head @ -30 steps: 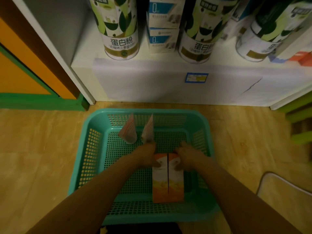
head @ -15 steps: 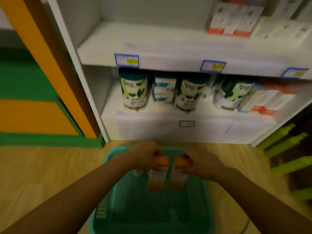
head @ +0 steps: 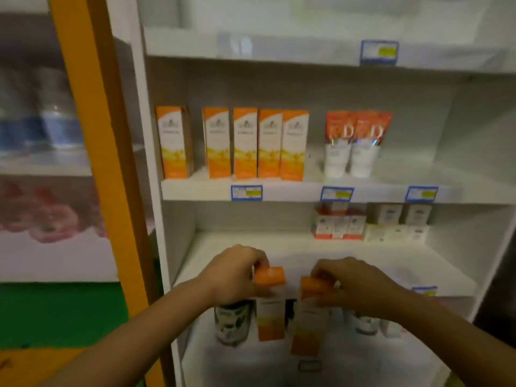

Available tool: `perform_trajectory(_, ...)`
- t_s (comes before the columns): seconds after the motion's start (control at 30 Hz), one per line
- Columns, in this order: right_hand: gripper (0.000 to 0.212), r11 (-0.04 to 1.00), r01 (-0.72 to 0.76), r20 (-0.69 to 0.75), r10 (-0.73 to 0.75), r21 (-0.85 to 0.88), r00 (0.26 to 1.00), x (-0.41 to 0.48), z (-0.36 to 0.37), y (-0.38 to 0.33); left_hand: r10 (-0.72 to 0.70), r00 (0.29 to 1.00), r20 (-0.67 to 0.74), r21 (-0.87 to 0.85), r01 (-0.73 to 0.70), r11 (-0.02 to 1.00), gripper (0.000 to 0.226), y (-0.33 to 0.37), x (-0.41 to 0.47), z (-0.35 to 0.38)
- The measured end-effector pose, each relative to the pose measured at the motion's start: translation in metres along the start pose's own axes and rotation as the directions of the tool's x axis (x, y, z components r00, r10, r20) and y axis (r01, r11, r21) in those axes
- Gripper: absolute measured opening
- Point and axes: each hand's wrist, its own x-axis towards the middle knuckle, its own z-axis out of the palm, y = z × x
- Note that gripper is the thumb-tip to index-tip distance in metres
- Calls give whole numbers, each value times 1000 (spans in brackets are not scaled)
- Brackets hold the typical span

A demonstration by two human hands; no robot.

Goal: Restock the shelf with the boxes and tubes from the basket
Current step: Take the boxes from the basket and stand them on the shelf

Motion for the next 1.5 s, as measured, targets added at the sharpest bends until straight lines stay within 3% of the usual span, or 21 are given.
perform_trajectory(0.17, 33, 997, 58, -99, -63, -44, 993, 5, -89, -3, 40, 994, -100, -19, -42, 999, 37, 20, 21, -82)
perform_trajectory(0.33, 36, 997, 77, -198, -70, 27, 978, 12, -170, -5, 30, 977, -211, -57, -43, 997, 34, 33, 38, -147)
perform_trajectory(0.43, 30, 995, 67, -295, -42, 74, 955, 22, -207, -4, 31, 967, -251, -76, -52, 996, 33, 33, 52, -176)
perform_trajectory(0.57, 38, 996, 28, -393, 6, 83, 920, 43, -235, -2, 29, 958, -285, -62, -49, 997, 29, 28, 71, -198)
perform_trajectory(0.73, 41, 996, -70, -468, 85, 50, 880, 75, -244, -1, -7, 932, -362, -43, -9, 999, 42, 23, 86, -209)
perform_trajectory(0.97, 41, 983, -160, -430, 185, 93, 884, 105, -233, 5, -31, 914, -404, -39, 16, 999, 42, 20, 96, -208)
perform_trajectory(1.23, 37, 980, -137, -438, 189, 148, 879, 123, -224, 11, -20, 903, -429, -20, 13, 1000, 45, 25, 104, -210)
perform_trajectory(1.37, 41, 991, -123, -493, 135, 58, 859, 124, -217, 10, -6, 911, -411, -25, -5, 1000, 47, 33, 106, -213)
perform_trajectory(1.5, 52, 991, -98, -525, 131, 91, 841, 119, -217, 18, 27, 923, -383, -26, -40, 999, 45, 47, 112, -211)
